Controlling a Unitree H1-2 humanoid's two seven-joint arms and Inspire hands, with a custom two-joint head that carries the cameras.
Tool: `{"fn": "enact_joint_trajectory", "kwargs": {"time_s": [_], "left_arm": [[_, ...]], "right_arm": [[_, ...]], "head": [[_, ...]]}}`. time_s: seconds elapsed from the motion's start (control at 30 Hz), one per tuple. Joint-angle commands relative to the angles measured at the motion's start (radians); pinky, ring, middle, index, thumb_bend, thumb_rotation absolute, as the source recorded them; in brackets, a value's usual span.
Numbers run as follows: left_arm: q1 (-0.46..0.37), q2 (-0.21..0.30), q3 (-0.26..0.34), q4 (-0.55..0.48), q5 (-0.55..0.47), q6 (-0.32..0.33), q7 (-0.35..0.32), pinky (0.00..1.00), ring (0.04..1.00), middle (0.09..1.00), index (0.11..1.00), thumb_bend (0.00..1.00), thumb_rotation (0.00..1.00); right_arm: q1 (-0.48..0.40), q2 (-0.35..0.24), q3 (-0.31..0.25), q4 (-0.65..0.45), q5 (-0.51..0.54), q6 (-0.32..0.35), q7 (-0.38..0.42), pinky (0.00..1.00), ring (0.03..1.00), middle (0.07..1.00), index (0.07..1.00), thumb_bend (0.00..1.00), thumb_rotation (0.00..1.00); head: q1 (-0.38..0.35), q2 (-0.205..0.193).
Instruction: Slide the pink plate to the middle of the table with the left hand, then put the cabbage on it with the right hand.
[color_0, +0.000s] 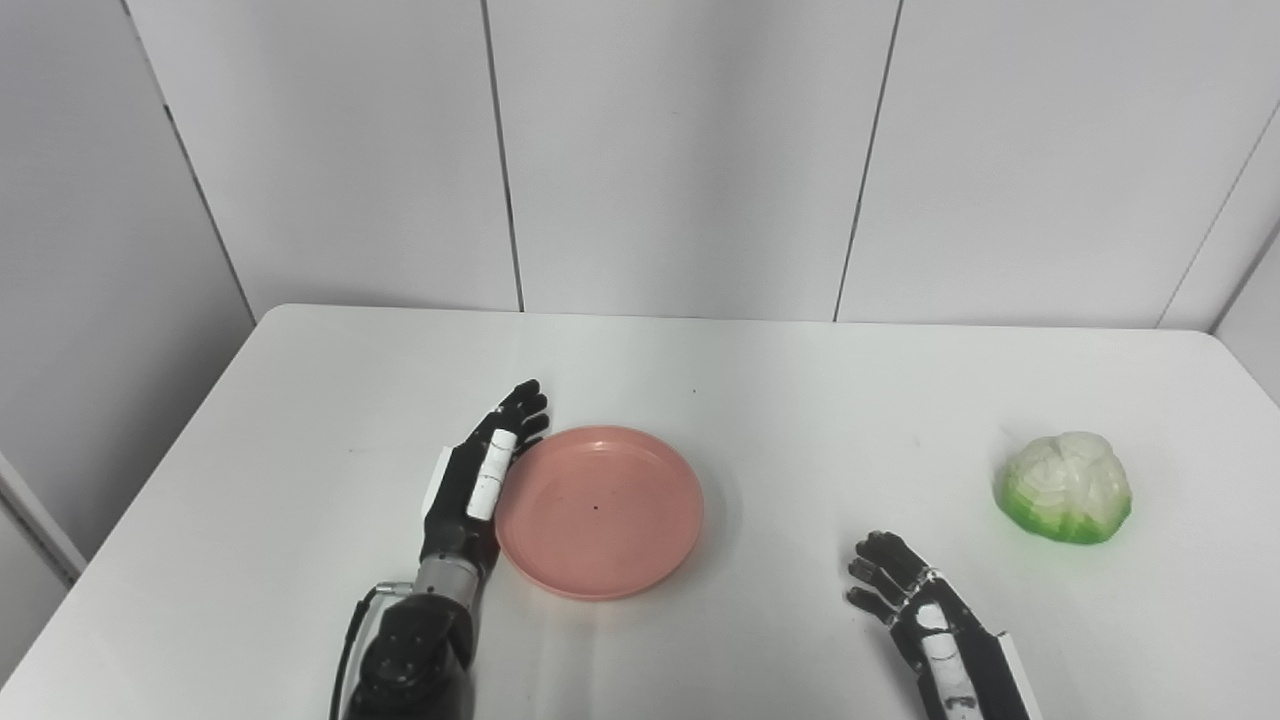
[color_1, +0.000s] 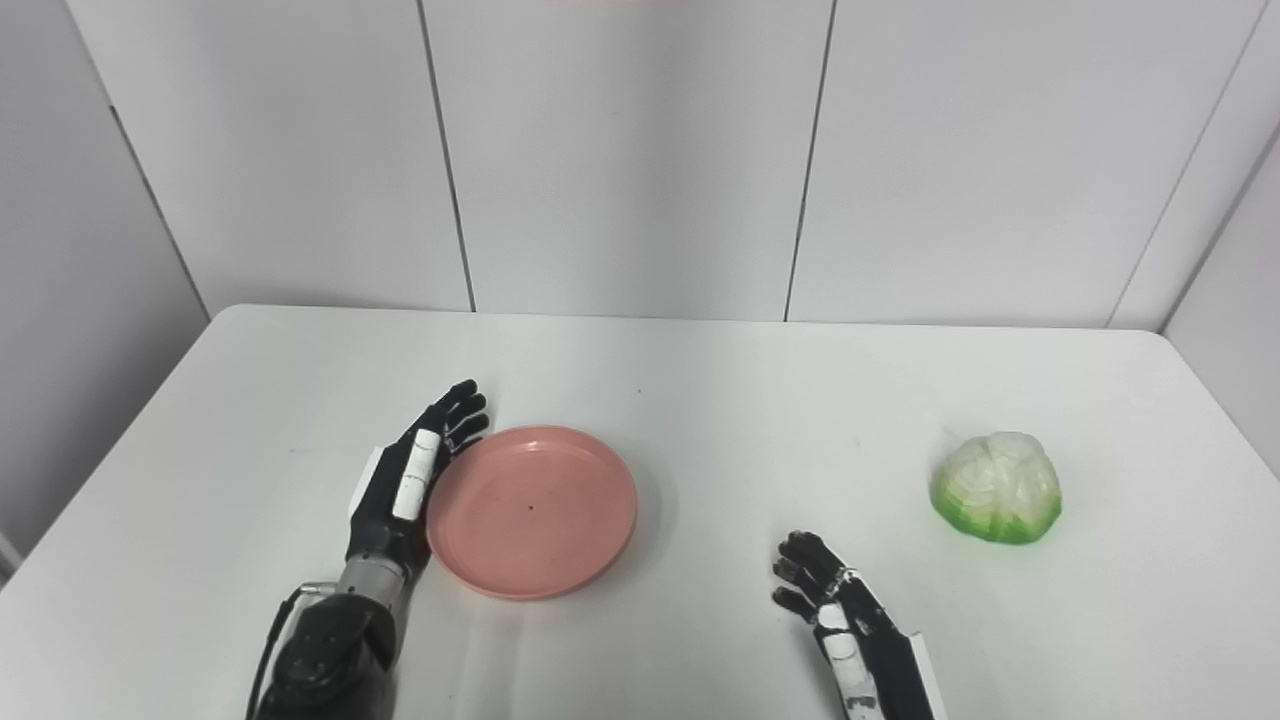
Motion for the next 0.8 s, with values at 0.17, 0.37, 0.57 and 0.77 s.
{"fn": "enact_joint_trajectory", "kwargs": {"time_s": [0.17,0.37,0.57,0.77], "left_arm": [[0.061,-0.06,-0.034,-0.042,0.044,0.025,0.043,0.89,0.903,0.936,0.877,0.89,0.92],[0.085,-0.086,-0.05,-0.096,0.044,0.086,0.041,0.91,0.915,0.951,0.878,0.87,0.95],[0.121,-0.089,-0.083,-0.164,0.021,0.134,0.009,0.9,0.912,0.941,0.873,0.84,0.94],[0.142,-0.083,-0.106,-0.207,-0.011,0.153,-0.029,0.87,0.912,0.943,0.87,0.85,0.92]], "right_arm": [[0.099,0.06,0.029,-0.039,-0.014,0.009,-0.018,0.8,0.825,0.827,0.785,0.81,0.82],[0.095,0.071,0.046,-0.038,-0.033,0.008,-0.037,0.8,0.82,0.823,0.787,0.81,0.83],[0.093,0.079,0.066,-0.04,-0.045,0.014,-0.056,0.8,0.826,0.831,0.793,0.81,0.84],[0.09,0.078,0.08,-0.04,-0.053,0.018,-0.068,0.8,0.831,0.837,0.796,0.82,0.85]], "head": [[-0.023,0.0],[-0.056,0.001],[-0.086,0.001],[-0.104,0.003]]}}
